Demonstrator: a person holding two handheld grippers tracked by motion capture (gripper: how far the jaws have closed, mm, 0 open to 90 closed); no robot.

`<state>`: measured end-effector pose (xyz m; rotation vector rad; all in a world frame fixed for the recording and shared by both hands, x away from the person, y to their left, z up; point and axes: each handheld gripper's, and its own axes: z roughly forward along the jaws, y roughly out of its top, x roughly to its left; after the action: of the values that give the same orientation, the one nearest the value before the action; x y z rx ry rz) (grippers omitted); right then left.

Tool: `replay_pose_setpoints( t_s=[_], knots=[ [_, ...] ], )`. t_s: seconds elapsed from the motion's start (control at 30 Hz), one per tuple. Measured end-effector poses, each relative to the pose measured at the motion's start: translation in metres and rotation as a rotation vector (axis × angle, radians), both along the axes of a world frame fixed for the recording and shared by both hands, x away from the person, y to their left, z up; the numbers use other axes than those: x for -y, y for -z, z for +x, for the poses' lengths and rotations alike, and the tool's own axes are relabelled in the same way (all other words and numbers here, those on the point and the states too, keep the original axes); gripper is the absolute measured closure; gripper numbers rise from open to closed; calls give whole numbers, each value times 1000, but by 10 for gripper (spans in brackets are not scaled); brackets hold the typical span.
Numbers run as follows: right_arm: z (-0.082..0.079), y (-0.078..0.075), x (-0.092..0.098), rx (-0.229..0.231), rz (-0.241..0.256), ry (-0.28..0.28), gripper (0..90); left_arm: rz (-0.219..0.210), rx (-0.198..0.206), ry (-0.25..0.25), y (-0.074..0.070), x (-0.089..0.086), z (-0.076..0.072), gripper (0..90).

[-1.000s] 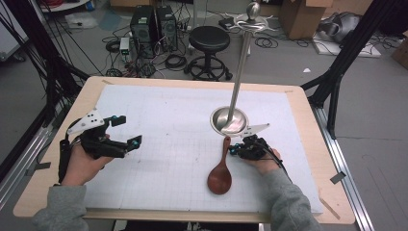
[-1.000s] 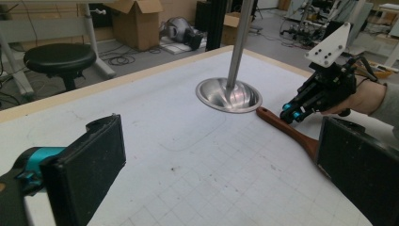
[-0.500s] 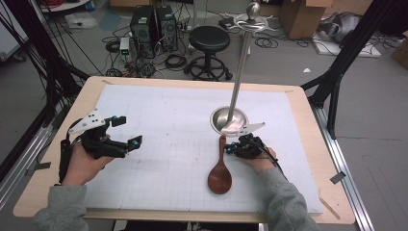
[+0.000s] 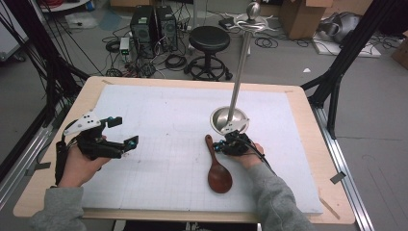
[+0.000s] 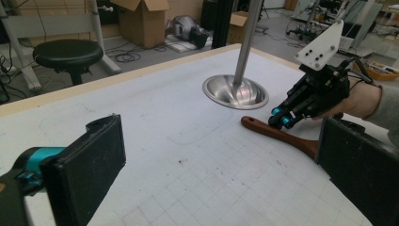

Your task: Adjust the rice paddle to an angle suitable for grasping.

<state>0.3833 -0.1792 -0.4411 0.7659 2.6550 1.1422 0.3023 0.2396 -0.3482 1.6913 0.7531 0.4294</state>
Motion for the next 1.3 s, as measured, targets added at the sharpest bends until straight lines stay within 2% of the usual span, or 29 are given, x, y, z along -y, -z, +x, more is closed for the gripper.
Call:
replay_pose_setpoints(
  t_s=[0.07, 0.17, 0.2, 0.27, 0.4, 0.57, 0.7, 0.77, 0.8, 1.0, 1.1, 1.3],
  knots=[
    [1, 0, -5, -2, 5, -9, 897, 4, -1, 2, 0, 0, 0, 27],
    [2, -2, -16, 1, -19, -32, 897, 3, -1, 3, 0, 0, -1, 27],
    [2, -2, -19, -16, -6, -42, 897, 3, -2, 0, 0, -1, 0, 27],
    [0, -2, -25, -4, -27, -48, 896, 3, -3, -1, 1, -2, 0, 27],
    [1, -3, -25, -26, -23, -37, 897, 1, -7, -3, 1, -2, 0, 27],
    [-1, -4, -27, -10, -41, -36, 897, 3, -1, -2, 0, -1, -1, 27],
    [-3, -3, -33, -4, -32, -67, 897, 3, -2, -2, 0, -1, 0, 27],
    [-5, -3, -38, 13, -42, -72, 897, 5, -2, 0, 0, -2, 0, 27],
    [-5, -3, -39, -6, -29, -77, 897, 4, -2, -2, 0, -2, 0, 27],
    [-5, -2, -46, -6, -25, -96, 897, -1, 3, -6, -1, -3, -1, 27],
    [-6, -4, -50, -15, -34, -79, 897, 3, 1, -6, 0, -3, -1, 27],
    [-8, -4, -66, -14, -42, -133, 897, 3, 1, -2, -1, -3, -1, 27]
  ],
)
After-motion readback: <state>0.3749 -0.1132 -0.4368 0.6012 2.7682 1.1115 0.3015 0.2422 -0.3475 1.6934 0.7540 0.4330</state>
